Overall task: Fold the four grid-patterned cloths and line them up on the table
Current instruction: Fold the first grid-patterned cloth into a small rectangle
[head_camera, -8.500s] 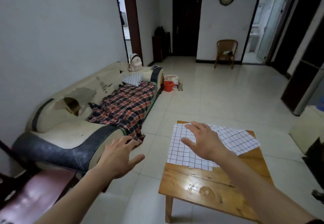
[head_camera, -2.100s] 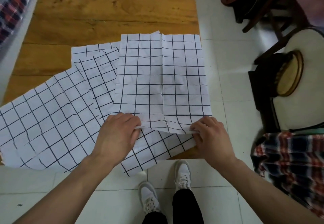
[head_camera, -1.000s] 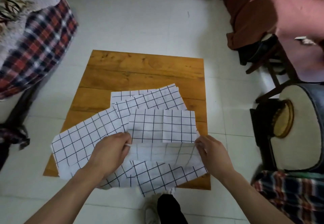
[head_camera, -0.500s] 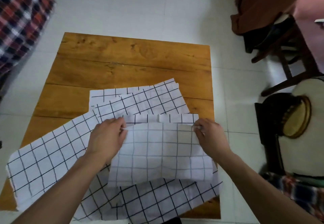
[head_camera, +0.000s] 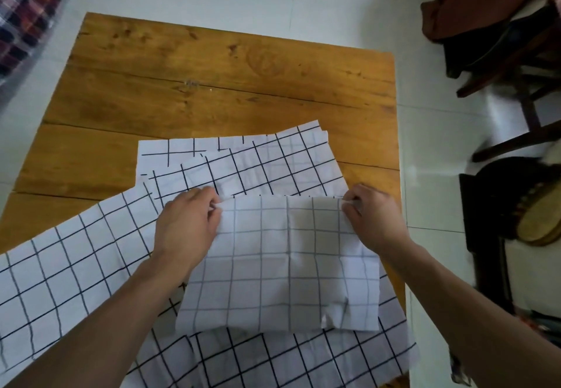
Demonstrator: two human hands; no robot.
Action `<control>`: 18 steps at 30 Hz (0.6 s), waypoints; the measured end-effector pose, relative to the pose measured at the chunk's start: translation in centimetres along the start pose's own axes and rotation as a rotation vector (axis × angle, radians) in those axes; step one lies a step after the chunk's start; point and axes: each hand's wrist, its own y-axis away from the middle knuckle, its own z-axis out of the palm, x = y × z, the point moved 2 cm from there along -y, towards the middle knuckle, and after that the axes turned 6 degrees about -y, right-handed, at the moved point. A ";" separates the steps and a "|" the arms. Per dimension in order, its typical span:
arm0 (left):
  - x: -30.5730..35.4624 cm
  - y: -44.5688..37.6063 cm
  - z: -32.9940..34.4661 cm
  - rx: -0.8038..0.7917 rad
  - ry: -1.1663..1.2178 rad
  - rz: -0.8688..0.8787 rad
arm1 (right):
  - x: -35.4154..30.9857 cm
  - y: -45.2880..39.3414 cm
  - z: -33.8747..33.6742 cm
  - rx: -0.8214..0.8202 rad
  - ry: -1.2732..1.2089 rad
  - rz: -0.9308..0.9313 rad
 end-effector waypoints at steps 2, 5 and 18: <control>0.0 -0.2 0.3 0.008 -0.019 -0.002 | 0.2 -0.1 0.0 0.005 0.008 -0.006; -0.1 -0.1 0.5 0.038 -0.042 -0.003 | 0.4 0.1 0.0 0.009 0.006 -0.006; -0.6 4.9 -0.9 0.075 0.084 0.010 | 0.2 5.7 -1.5 0.089 0.092 0.041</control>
